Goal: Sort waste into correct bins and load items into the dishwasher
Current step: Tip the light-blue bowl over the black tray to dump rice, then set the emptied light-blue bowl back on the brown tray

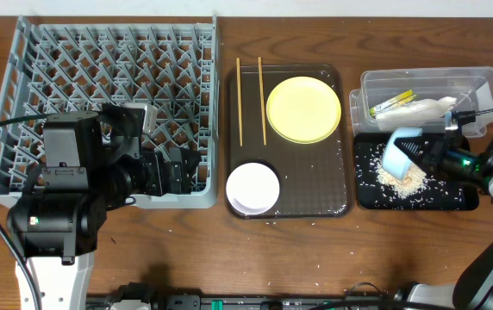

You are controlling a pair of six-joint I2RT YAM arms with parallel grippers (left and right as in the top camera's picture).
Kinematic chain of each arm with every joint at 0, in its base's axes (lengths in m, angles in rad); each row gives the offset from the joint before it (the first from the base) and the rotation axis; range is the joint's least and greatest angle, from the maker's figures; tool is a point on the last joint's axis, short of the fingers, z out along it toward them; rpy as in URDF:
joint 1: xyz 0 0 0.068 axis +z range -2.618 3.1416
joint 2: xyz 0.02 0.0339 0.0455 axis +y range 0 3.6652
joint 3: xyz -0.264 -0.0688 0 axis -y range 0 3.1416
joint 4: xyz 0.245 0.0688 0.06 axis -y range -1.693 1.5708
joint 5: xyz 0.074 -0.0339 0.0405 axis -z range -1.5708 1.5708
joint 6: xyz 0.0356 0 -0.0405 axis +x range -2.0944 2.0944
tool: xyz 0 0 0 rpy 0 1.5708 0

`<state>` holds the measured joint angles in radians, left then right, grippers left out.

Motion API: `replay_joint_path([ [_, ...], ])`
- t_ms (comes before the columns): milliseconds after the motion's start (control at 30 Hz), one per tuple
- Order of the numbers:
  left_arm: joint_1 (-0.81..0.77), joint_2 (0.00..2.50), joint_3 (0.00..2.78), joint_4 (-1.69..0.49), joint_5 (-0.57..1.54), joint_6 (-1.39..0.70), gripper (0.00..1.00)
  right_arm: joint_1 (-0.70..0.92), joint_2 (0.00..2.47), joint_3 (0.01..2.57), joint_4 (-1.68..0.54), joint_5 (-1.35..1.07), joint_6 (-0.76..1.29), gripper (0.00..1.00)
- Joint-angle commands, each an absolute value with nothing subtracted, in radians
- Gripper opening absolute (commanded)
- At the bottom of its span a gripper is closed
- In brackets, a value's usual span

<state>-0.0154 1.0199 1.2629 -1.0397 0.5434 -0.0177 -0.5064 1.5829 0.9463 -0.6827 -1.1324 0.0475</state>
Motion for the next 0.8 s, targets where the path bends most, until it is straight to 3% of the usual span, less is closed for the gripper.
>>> replay_joint_path([
  [0, -0.019, 1.019, 1.279, -1.039, 0.538, -0.001, 0.98, -0.498, 1.575, 0.947, -0.665, -1.287, -0.106, 0.01],
  [33, -0.019, 1.019, 1.279, -1.039, 0.538, -0.001, 0.98, -0.498, 1.575, 0.947, -0.663, -1.311, -0.131, 0.01],
  [133, -0.019, 1.019, 1.279, -1.039, 0.538, -0.001, 0.98, -0.501, 1.575, 0.947, -0.67, -1.052, 0.188, 0.01],
  [233, -0.019, 1.019, 1.279, -1.039, 0.538, -0.001, 0.98, -0.49, 1.575, 0.947, -0.673, -1.356, -0.145, 0.01],
  [333, -0.019, 1.019, 1.279, -1.039, 0.538, -0.001, 0.98, -0.49, 1.572, 0.948, -0.7, -1.174, 0.155, 0.01],
  [567, -0.019, 1.019, 1.279, -1.039, 0.538, -0.001, 0.98, -0.389, 1.411, 0.949, -0.686, -1.17, 0.075, 0.01],
  [767, -0.019, 1.019, 1.279, -1.039, 0.538, -0.001, 0.98, -0.006, 1.188, 0.949, -0.684, -0.537, 0.062, 0.01],
])
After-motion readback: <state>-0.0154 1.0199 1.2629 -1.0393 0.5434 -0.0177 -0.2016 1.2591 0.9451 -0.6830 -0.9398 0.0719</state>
